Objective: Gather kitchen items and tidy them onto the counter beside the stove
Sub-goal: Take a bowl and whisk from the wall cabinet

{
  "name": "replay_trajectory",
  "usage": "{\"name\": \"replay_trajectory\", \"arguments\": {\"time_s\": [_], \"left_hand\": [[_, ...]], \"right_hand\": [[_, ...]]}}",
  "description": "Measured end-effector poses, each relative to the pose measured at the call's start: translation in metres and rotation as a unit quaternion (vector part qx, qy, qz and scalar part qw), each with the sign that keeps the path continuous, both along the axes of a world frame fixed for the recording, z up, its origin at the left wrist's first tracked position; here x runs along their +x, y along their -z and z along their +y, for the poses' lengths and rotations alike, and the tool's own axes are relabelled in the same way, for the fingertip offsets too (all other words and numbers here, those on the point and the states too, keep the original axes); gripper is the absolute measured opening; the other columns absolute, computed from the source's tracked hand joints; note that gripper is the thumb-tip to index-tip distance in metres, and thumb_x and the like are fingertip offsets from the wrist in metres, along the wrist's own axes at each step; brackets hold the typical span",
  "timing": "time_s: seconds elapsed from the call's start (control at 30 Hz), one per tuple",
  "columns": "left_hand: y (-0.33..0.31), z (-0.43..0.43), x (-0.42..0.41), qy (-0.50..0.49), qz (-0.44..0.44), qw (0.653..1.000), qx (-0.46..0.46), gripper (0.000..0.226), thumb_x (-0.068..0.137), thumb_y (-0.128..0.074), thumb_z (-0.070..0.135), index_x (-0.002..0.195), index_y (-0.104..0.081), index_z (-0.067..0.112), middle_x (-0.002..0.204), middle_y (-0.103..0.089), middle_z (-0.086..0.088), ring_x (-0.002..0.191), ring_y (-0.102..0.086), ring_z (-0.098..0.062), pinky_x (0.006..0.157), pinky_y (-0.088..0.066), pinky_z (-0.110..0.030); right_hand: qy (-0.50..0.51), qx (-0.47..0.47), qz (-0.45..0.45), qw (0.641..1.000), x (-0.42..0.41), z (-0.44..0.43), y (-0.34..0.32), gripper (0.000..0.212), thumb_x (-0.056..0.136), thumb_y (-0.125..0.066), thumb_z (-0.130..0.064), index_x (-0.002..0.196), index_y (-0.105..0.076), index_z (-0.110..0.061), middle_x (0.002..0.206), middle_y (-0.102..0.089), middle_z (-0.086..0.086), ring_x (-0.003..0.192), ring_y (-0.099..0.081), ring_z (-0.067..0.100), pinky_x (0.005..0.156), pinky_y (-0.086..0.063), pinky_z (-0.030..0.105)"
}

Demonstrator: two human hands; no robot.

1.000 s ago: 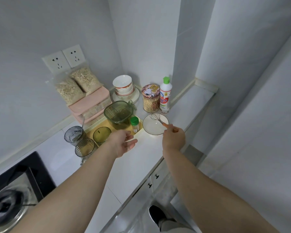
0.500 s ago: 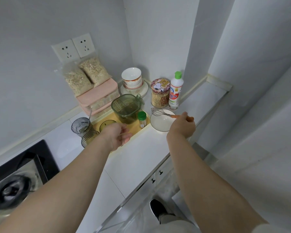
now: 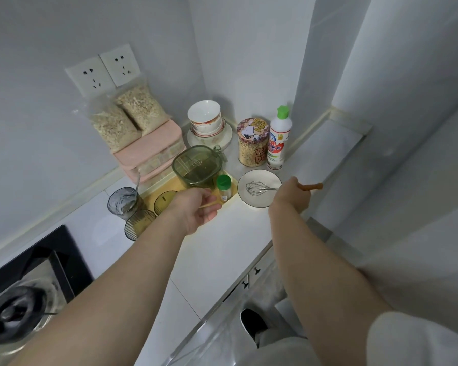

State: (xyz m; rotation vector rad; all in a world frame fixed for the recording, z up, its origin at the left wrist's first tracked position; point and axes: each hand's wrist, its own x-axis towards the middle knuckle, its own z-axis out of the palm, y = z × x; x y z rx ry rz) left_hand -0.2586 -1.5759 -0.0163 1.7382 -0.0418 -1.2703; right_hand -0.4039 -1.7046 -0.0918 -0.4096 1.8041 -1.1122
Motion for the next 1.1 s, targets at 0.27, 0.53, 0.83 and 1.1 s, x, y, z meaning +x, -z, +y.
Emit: {"name": "replay_trajectory", "arguments": {"time_s": [0.27,0.53,0.83,1.1], "left_hand": [[0.007,-0.002,0.008,-0.016,0.020,1.000,0.005,0.022,0.101,-0.046,0.010,0.118,-0.060,0.012,0.090,-0.066,-0.003,0.077,-0.068,-0.021,0.062,-0.049,-0.031],[0.011,-0.001,0.012,-0.032,0.029,0.999,0.008,0.021,0.101,-0.046,0.010,0.116,-0.060,0.012,0.091,-0.066,-0.004,0.079,-0.067,-0.022,0.063,-0.050,-0.031],[0.007,0.002,0.007,-0.024,0.022,0.999,0.010,0.020,0.100,-0.047,0.010,0.115,-0.060,0.013,0.089,-0.066,-0.003,0.077,-0.068,-0.021,0.060,-0.049,-0.030],[0.001,0.005,0.001,-0.017,0.018,1.000,0.008,0.019,0.100,-0.047,0.010,0.113,-0.060,0.014,0.090,-0.066,-0.002,0.076,-0.068,-0.020,0.059,-0.048,-0.030]], "right_hand": [[-0.023,0.021,-0.113,0.993,-0.002,-0.014,0.020,0.035,0.090,-0.057,-0.020,0.123,-0.062,-0.008,0.097,-0.063,0.001,0.085,-0.060,0.022,0.074,-0.048,0.033],[-0.036,0.001,-0.091,0.995,0.005,-0.013,0.028,0.026,0.089,-0.060,-0.019,0.113,-0.069,-0.013,0.106,-0.071,0.000,0.098,-0.066,0.023,0.080,-0.053,0.031],[-0.061,0.006,-0.084,0.995,0.004,-0.007,0.029,0.028,0.086,-0.060,-0.015,0.112,-0.068,-0.010,0.105,-0.072,0.002,0.096,-0.068,0.025,0.089,-0.057,0.040],[-0.061,0.005,-0.095,0.994,0.004,0.000,0.022,0.029,0.090,-0.058,-0.019,0.115,-0.071,-0.015,0.109,-0.072,-0.002,0.099,-0.066,0.022,0.088,-0.054,0.034]]}}
